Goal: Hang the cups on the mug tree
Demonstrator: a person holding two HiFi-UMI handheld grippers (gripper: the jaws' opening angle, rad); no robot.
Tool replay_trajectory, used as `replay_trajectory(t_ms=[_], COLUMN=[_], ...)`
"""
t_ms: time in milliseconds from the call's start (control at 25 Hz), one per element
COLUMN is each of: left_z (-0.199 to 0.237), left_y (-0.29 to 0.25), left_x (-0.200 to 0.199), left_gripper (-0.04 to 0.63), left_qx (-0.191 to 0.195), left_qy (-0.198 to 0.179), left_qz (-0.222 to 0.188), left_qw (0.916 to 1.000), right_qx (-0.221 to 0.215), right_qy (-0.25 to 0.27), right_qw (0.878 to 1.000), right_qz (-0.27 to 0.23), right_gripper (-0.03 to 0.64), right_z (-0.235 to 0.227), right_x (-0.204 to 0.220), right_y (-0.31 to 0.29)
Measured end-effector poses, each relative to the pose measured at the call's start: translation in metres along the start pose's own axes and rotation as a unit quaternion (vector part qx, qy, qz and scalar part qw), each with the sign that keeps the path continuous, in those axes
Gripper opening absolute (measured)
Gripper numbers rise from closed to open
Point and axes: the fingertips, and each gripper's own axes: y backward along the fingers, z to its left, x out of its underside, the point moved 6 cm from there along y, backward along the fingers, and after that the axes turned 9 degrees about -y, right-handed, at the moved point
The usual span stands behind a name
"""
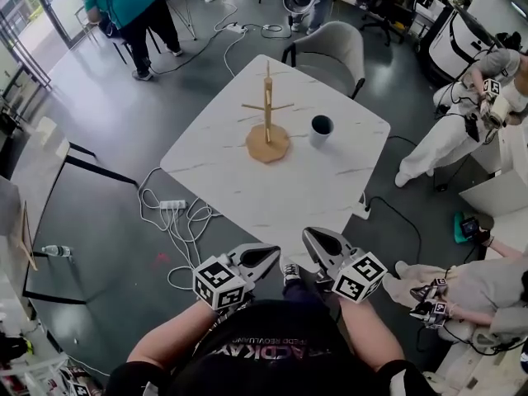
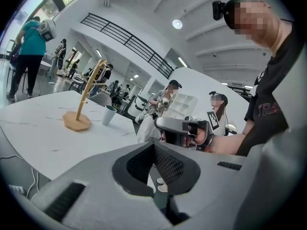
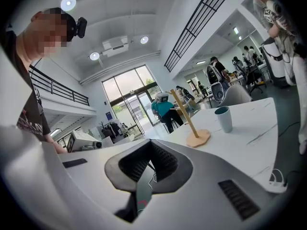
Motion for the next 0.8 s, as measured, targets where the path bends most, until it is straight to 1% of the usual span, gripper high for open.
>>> replay_trajectory(t_ms=[200, 640, 800], left_z=[0.004, 0.025, 0.031], left_y=[-0.011, -0.040, -0.055], left_x=[-0.004, -0.006, -0.010], left_gripper=[-0.003, -0.003, -0.003], left_qx=[-0.006, -0.037, -0.045], left_qy=[0.004, 0.010, 0.008], left_qz=[0.007, 0.019, 0.024], left_qw=[0.9999, 0.9991, 0.9987], right_qx=[0.005, -0.012, -0.013], right_qy=[-0.005, -0.001, -0.008], right_qw=[1.000, 1.000, 1.000], right_qz=[0.000, 0.002, 0.005], right_gripper=[0.009, 0.011, 0.011], right_z=[-0.020, -0.072, -0.092], right_x=[-0.013, -0.033, -0.042], right_y=[-0.001, -0.016, -0.020])
